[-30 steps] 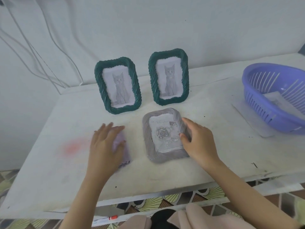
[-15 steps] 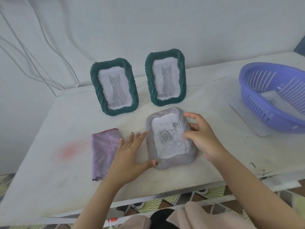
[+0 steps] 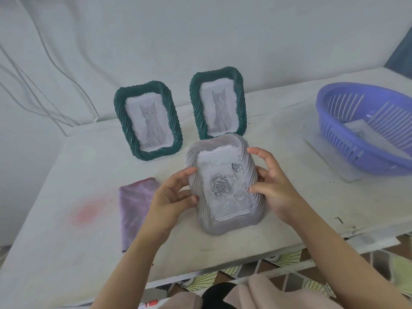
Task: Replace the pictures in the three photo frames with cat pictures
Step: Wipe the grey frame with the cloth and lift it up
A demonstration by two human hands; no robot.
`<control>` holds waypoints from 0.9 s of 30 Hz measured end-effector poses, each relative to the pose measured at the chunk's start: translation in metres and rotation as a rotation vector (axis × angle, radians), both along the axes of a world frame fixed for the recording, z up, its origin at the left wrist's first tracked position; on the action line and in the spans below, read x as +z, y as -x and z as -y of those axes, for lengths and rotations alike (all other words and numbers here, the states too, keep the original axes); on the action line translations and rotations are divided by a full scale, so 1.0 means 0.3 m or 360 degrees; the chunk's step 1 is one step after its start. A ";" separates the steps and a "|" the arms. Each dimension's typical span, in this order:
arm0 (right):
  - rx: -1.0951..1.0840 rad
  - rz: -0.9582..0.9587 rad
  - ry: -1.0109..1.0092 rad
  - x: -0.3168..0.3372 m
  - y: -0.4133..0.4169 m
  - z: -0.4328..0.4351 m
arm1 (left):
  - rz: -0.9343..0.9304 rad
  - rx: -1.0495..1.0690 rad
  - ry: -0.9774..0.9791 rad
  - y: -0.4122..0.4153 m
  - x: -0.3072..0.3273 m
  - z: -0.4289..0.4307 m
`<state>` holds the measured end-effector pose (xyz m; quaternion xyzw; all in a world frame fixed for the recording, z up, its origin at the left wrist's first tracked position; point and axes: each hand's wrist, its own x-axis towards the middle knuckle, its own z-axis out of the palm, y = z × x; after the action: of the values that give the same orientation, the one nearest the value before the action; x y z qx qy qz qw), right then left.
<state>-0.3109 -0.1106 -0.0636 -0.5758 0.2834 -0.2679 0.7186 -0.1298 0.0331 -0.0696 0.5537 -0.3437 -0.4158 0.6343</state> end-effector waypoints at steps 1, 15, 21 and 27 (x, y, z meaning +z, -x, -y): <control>0.0020 0.0014 -0.0010 -0.001 0.003 0.000 | -0.0011 -0.0005 0.0002 -0.002 -0.002 0.001; 0.0020 0.0001 0.0238 0.000 0.004 -0.011 | -0.0077 -0.0096 0.0103 -0.031 -0.004 0.012; -0.0010 -0.0047 0.0368 0.038 0.013 -0.004 | -0.0009 -0.0116 0.0125 -0.052 0.026 0.045; -0.0034 0.0124 0.0305 0.096 0.028 0.068 | 0.0154 -0.0195 0.0180 -0.048 0.092 0.127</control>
<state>-0.3192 -0.1311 -0.0347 -0.6280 0.2344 -0.3237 0.6678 -0.1155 -0.0052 -0.0421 0.5143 -0.4302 -0.4064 0.6207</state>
